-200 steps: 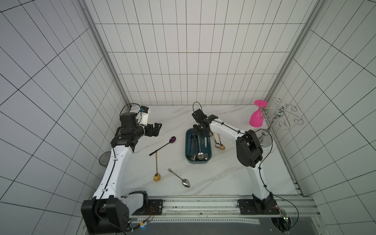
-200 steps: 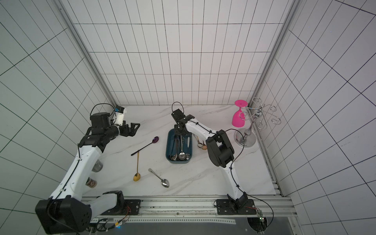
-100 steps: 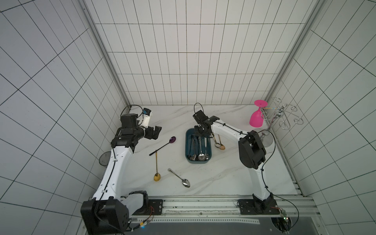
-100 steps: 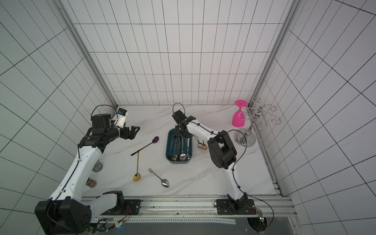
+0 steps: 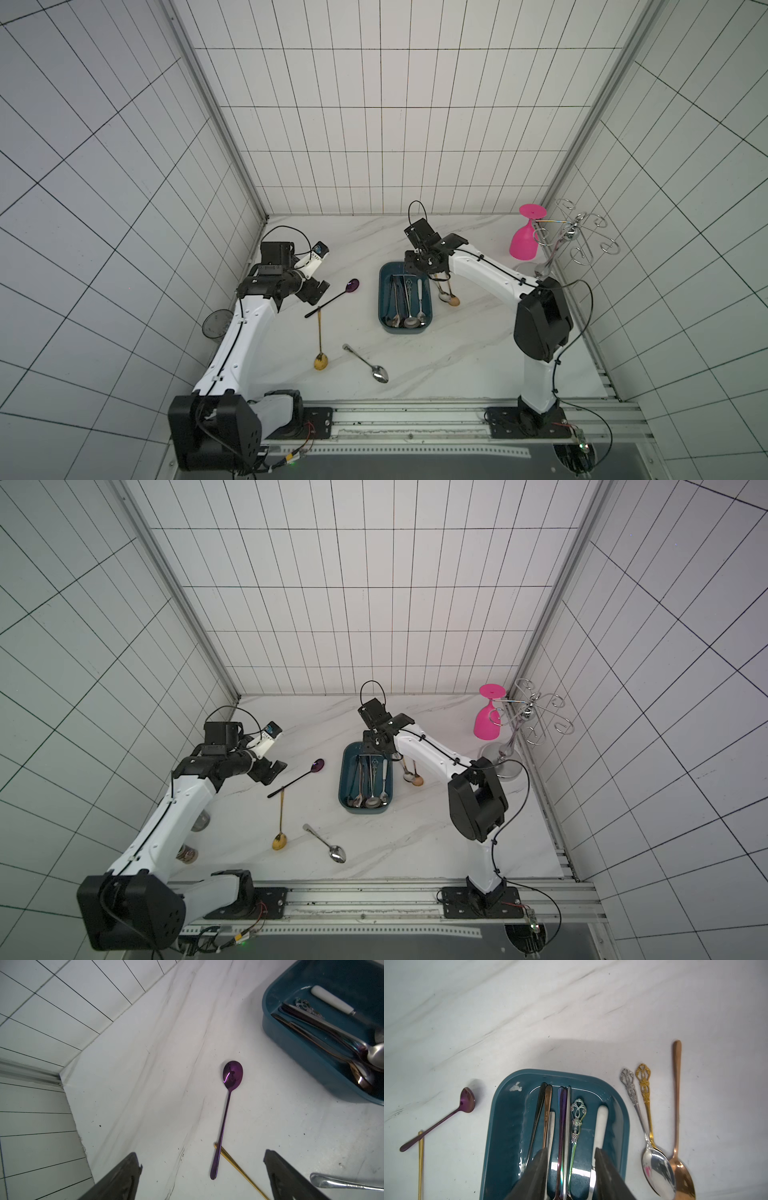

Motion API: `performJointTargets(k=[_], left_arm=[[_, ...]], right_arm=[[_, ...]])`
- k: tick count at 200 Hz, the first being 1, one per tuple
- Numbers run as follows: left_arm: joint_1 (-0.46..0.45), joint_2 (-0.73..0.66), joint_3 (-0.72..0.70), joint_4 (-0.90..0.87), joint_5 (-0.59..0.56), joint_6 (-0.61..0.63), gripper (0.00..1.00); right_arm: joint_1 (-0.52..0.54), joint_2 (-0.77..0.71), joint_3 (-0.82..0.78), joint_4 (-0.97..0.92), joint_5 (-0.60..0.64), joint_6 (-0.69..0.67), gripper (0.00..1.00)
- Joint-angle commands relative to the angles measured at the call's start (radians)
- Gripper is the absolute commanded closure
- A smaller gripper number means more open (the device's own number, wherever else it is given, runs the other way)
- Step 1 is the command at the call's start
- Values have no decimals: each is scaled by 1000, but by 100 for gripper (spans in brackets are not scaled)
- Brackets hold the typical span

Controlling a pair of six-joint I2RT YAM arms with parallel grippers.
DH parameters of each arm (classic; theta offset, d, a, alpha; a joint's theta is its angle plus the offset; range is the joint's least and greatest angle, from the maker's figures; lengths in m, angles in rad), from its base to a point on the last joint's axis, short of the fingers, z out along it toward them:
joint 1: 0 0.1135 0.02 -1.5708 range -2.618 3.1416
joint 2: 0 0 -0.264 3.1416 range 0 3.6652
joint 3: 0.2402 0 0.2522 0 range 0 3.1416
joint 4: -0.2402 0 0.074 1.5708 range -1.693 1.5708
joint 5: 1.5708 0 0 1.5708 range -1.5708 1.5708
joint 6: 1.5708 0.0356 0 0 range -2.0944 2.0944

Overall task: Put the spoon into the storage box
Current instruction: Adjust the spoon in the storage box, then pick up the spoon from the center of the board.

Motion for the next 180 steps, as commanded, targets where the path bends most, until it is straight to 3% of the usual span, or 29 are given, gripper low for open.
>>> performJointTargets(k=[1, 80, 144, 180], left_arm=[[-9, 35, -17, -40, 4, 85, 9], [-73, 287, 49, -67, -53, 41, 23], [-120, 507, 146, -39, -95, 40, 29], [-123, 602, 203, -58, -122, 70, 32]], right_arm=[[-2, -79, -61, -16, 42, -35, 56], [-88, -380, -280, 10, 81, -118, 33], [-160, -604, -411, -13, 134, -171, 16], [-192, -704, -465, -24, 162, -194, 12]])
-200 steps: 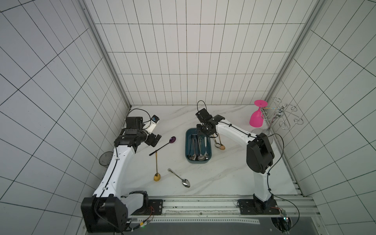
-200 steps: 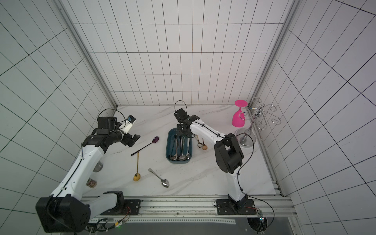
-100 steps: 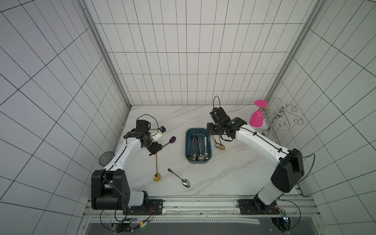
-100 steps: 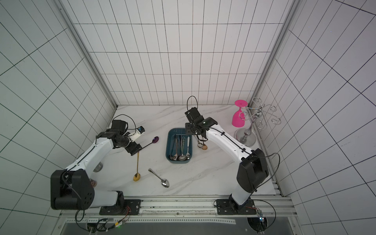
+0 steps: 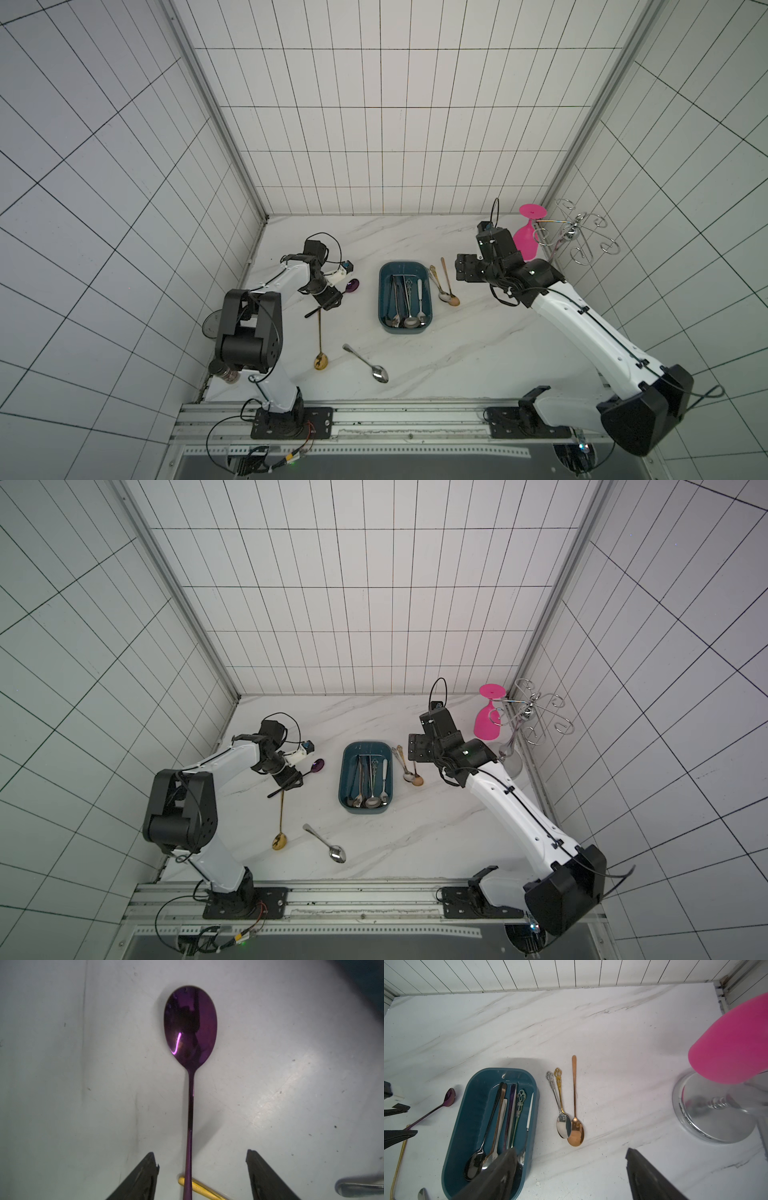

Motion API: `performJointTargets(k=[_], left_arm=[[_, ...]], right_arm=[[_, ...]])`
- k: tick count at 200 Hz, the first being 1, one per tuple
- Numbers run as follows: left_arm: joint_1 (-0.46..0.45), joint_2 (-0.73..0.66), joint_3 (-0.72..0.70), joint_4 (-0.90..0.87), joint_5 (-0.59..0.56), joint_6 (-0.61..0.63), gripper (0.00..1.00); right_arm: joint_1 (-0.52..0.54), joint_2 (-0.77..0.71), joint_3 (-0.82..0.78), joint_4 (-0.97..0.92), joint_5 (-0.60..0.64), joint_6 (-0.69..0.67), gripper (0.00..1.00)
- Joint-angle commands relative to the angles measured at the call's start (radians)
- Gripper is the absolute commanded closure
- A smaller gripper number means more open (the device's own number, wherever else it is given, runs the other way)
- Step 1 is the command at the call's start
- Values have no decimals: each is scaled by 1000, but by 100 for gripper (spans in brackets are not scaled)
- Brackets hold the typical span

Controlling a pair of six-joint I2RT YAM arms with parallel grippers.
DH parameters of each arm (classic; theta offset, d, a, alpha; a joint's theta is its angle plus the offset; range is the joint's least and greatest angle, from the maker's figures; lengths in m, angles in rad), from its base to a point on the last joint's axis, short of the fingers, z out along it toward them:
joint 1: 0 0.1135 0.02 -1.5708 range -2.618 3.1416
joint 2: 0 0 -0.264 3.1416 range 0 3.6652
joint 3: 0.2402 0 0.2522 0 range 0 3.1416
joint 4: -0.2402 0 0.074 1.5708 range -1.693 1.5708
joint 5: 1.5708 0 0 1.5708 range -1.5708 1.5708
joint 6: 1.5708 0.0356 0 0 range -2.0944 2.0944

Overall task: Put the spoon into the storage box
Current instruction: Pick up the spoon from the center of the board.

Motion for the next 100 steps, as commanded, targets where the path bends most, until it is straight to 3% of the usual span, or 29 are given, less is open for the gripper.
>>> performJointTargets(k=[1, 65, 100], left_arm=[[-3, 53, 49, 0, -24, 25, 32], [-20, 200, 169, -59, -52, 44, 52], [-48, 257, 188, -111, -106, 55, 53]], right_arm=[[-24, -56, -43, -19, 45, -35, 12], [-52, -137, -71, -73, 73, -47, 11], [-58, -151, -81, -75, 83, -56, 11]])
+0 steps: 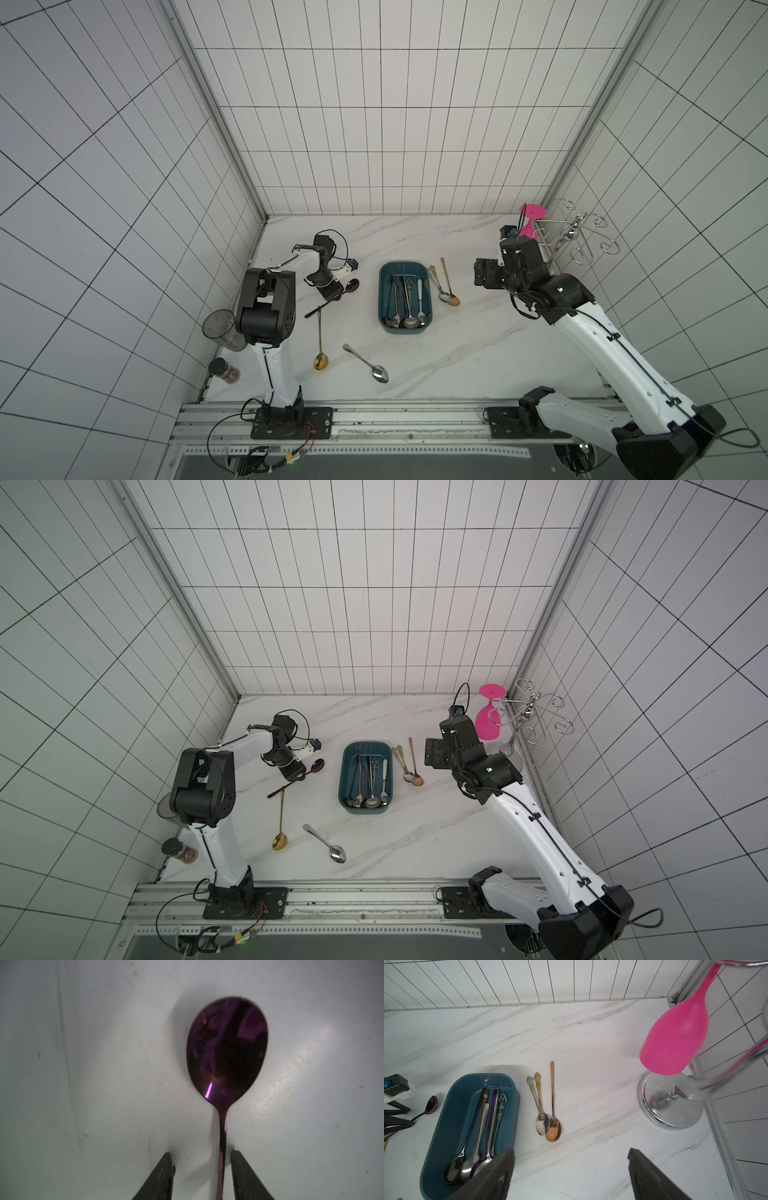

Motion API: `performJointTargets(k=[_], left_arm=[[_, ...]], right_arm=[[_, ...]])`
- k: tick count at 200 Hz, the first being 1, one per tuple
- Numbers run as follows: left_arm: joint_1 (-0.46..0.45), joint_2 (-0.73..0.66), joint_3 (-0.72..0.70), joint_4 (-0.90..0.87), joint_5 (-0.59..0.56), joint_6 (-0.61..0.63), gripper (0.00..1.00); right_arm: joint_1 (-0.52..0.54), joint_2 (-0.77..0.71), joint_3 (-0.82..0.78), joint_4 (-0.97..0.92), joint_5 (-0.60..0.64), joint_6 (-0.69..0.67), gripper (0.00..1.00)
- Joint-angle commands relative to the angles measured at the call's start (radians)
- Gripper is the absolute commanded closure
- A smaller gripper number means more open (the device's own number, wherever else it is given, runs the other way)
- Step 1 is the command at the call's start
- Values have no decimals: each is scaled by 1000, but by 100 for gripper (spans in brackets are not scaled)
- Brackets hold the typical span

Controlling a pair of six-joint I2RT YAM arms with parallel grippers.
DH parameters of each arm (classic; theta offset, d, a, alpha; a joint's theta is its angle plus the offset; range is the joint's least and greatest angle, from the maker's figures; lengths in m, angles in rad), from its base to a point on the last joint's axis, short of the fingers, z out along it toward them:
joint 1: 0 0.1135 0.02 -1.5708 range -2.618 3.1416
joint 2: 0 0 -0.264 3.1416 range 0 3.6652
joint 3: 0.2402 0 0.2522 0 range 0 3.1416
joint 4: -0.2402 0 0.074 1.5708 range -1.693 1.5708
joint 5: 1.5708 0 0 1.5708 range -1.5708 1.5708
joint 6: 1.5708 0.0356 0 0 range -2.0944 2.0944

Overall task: Put the spoon into the storage box
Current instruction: Pick up the spoon from the center of the board.

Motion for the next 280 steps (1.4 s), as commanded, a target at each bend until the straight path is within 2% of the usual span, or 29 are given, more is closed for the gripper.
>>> performJointTargets(k=[1, 44, 76, 92, 112, 137, 175, 209, 220, 280], left_arm=[[-23, 52, 10, -53, -49, 16, 53], [-55, 122, 74, -175, -126, -18, 56], [-67, 167, 138, -282, -138, -38, 63], [-79, 177, 143, -285, -155, -38, 71], [-87, 187, 149, -304, -159, -42, 76], [-95, 193, 145, -328, -170, -43, 77], [-102, 196, 137, -357, -167, -45, 84], [-104, 208, 154, -354, -164, -51, 93], [-106, 206, 154, -347, -169, -48, 100], [-112, 116, 161, -282, -186, -4, 100]], right_arm=[[-11, -14, -27, -31, 29, -19, 11], [-19, -22, -23, -36, 42, -32, 10], [-23, -29, -24, -34, 43, -34, 10], [-25, -24, -24, -34, 47, -39, 10], [-28, -32, -24, -36, 49, -35, 10], [-32, -31, -26, -35, 48, -46, 10], [-45, -36, -30, -29, 50, -49, 9], [-50, -39, -31, -30, 47, -50, 9], [-51, -40, -31, -32, 47, -51, 9], [-58, -45, -35, -31, 40, -50, 9]])
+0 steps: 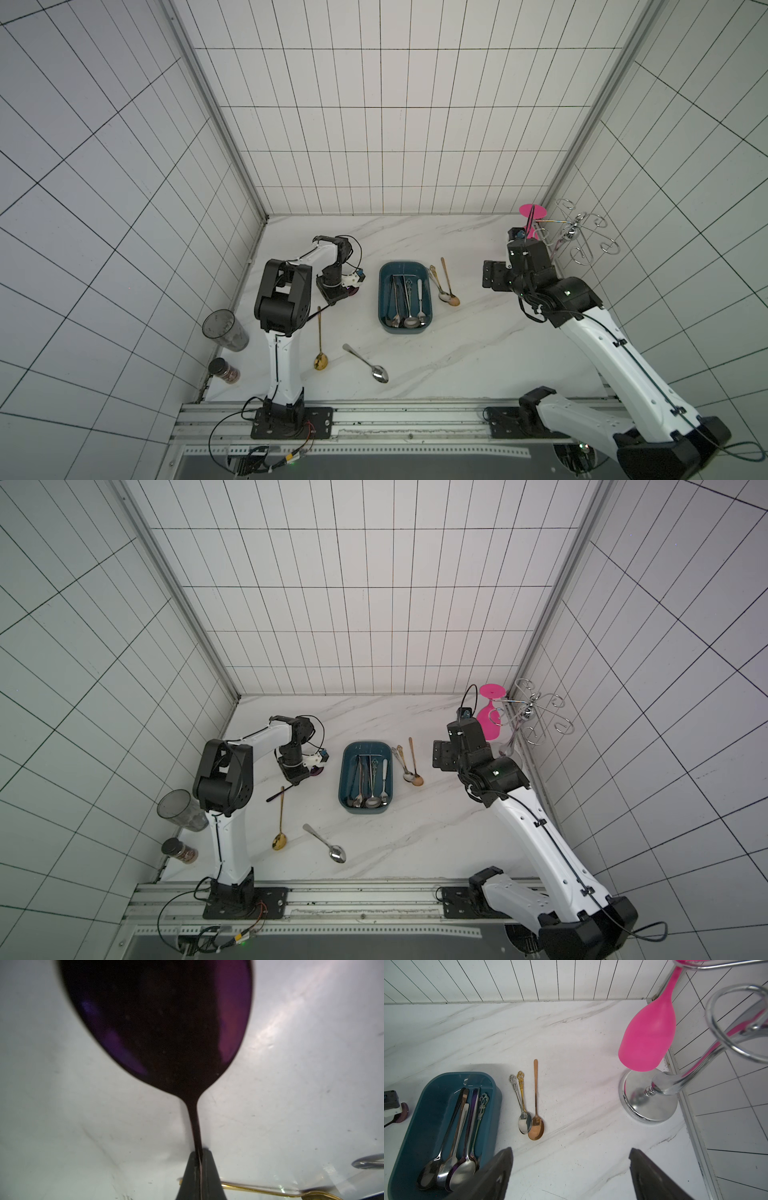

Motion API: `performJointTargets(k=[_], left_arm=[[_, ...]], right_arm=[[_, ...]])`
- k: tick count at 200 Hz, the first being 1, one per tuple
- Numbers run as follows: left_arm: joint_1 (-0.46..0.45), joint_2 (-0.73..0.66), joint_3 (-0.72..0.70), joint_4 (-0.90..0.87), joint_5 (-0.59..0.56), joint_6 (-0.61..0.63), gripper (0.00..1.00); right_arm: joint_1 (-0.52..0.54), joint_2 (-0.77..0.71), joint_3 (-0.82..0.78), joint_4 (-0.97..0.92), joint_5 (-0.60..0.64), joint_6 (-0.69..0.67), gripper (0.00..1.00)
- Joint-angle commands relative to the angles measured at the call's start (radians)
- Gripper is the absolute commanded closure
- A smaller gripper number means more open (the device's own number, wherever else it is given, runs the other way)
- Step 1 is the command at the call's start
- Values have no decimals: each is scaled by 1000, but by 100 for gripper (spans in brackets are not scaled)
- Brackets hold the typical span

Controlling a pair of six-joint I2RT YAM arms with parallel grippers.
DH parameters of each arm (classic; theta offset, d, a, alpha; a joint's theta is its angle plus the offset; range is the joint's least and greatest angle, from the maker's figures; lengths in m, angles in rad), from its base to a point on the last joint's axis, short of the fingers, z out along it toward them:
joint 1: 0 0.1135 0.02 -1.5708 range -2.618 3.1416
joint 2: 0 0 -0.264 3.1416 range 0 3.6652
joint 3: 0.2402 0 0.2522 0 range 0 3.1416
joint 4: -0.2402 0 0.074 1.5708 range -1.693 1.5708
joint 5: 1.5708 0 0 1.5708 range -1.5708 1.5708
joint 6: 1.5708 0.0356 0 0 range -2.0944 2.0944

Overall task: Put the spoon into the storage box
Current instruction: Pick up the spoon from the center of the board, then place the spoon in the storage box.

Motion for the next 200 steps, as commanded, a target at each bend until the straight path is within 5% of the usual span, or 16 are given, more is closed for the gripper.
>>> performJointTargets(k=[1, 85, 126, 152, 200], left_arm=[[-9, -15, -21, 66, 11, 37, 100], [-52, -192, 74, 77, -68, 292, 100], [-87, -281, 97, -2, -109, 701, 100], [-114, -370, 70, 62, -36, 959, 100], [-228, -419, -4, 216, -7, 1274, 100]], right_arm=[[-12, -14, -22, -8, 9, -6, 9], [-22, -28, -32, -10, 12, -15, 8], [-29, -31, -34, -12, 12, -21, 8], [-34, -38, -37, -14, 12, -21, 8], [-42, -62, -48, -29, 17, -27, 8]])
